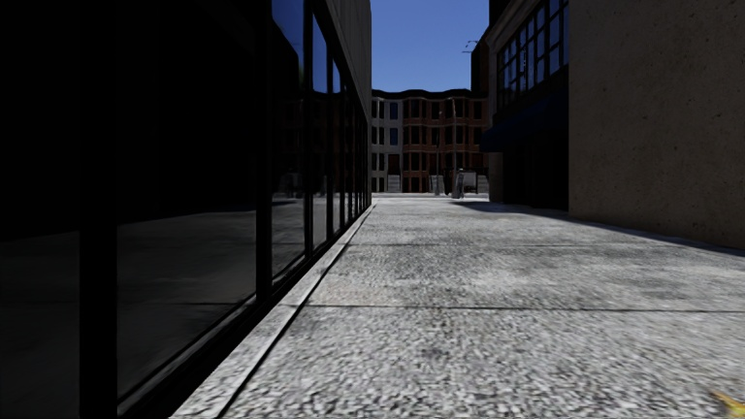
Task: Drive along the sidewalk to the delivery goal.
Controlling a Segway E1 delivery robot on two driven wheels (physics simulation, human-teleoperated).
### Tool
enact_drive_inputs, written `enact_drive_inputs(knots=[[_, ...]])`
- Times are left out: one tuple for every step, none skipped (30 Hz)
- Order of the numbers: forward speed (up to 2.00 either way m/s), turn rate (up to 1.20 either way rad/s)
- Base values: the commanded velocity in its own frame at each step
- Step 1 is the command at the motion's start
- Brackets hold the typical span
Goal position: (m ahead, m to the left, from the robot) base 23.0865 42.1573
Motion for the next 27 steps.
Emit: enact_drive_inputs(knots=[[2.0, 0.0], [2.0, 0.0], [2.0, 0.0], [2.0, 0.0], [2.0, 0.0], [2.0, 0.0], [2.0, 0.0], [2.0, 0.0], [2.0, 0.0], [2.0, 0.0], [2.0, 0.0], [2.0, 0.0], [2.0, 0.0], [2.0, 0.0], [2.0, 0.0], [2.0, 0.0], [2.0, 0.0], [2.0, 0.0], [2.0, 0.0], [2.0, 0.0], [2.0, 0.0], [2.0, 0.0], [2.0, 0.0], [2.0, -0.72], [2.0, -0.98], [2.0, -1.08], [2.0, -1.2]])
